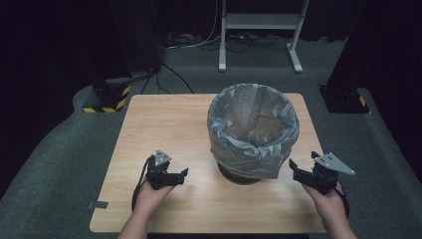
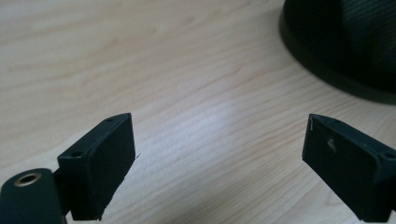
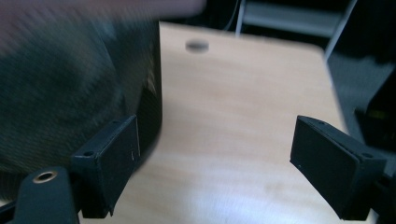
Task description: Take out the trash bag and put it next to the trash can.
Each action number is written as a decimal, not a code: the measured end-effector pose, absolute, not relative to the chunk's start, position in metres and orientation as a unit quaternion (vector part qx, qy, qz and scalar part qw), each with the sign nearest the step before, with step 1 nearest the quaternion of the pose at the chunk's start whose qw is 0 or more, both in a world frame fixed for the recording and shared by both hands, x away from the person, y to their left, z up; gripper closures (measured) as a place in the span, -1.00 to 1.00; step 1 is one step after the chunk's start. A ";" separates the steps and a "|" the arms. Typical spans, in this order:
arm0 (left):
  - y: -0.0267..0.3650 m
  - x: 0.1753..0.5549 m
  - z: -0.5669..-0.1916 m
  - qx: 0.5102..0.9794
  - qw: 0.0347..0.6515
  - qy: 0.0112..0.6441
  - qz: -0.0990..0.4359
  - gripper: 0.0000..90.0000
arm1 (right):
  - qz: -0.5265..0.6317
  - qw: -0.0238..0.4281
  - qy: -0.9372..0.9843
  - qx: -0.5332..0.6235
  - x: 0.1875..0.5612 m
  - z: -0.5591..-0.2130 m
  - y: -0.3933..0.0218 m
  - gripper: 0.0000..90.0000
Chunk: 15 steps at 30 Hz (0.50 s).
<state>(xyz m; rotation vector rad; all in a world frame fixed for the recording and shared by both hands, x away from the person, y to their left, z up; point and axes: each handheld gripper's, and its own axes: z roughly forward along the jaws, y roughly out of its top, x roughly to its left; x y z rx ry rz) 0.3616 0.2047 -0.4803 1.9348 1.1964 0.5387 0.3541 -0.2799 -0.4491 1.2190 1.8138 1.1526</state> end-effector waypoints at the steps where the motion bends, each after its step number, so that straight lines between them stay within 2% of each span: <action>1: 0.204 0.360 -0.476 0.758 0.400 0.467 0.217 -0.79 | 0.445 0.334 0.691 0.461 0.352 -0.445 -0.280 -0.66; 4: 0.201 0.356 -0.460 0.746 0.427 0.454 0.235 -0.79 | 0.462 0.350 0.680 0.449 0.345 -0.425 -0.284 -0.67; 11: 0.191 0.350 -0.423 0.716 0.500 0.429 0.229 -0.81 | 0.491 0.353 0.667 0.436 0.337 -0.398 -0.285 -0.66; 15: 0.181 0.345 -0.396 0.694 0.538 0.409 0.249 -0.81 | 0.500 0.359 0.662 0.427 0.333 -0.380 -0.280 -0.66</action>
